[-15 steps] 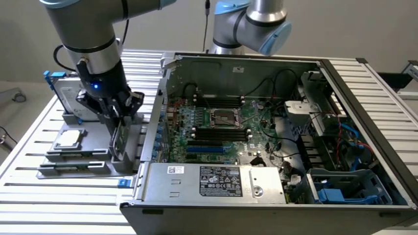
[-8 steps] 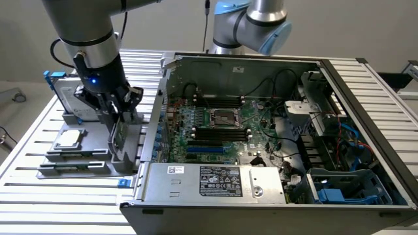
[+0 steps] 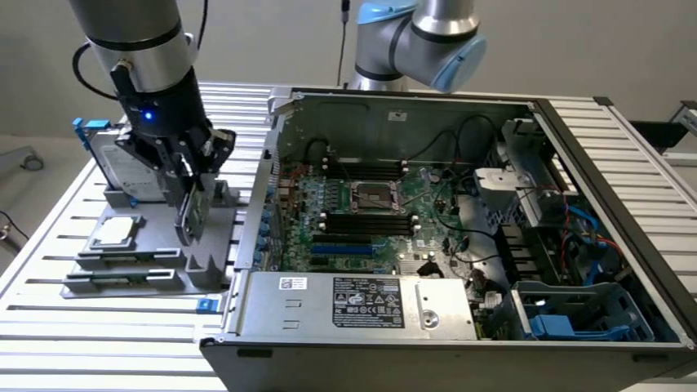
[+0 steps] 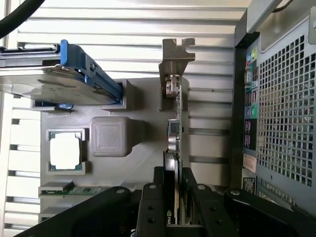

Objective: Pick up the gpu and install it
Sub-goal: 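Pick up the gpu and move the gpu toward the slot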

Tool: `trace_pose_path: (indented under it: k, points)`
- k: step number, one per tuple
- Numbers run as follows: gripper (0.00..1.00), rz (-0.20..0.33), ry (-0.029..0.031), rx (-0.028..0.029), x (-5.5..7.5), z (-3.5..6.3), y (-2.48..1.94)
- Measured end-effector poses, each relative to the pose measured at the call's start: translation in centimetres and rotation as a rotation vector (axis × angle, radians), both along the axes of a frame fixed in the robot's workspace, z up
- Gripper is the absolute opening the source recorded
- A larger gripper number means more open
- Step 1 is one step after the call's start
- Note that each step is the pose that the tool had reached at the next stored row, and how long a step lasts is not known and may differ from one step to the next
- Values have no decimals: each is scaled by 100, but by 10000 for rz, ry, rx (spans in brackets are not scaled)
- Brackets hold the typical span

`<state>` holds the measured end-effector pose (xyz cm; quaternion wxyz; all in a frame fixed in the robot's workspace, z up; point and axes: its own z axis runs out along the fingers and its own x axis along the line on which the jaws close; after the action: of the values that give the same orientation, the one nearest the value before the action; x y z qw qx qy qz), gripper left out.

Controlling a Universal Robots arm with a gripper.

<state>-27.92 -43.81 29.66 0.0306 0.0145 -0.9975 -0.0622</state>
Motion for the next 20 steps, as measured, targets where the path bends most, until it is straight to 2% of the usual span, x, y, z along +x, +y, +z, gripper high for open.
trace_pose_path:
  k: [20]
  points:
    - [26, 1, 1, 7, 13, 909, -1]
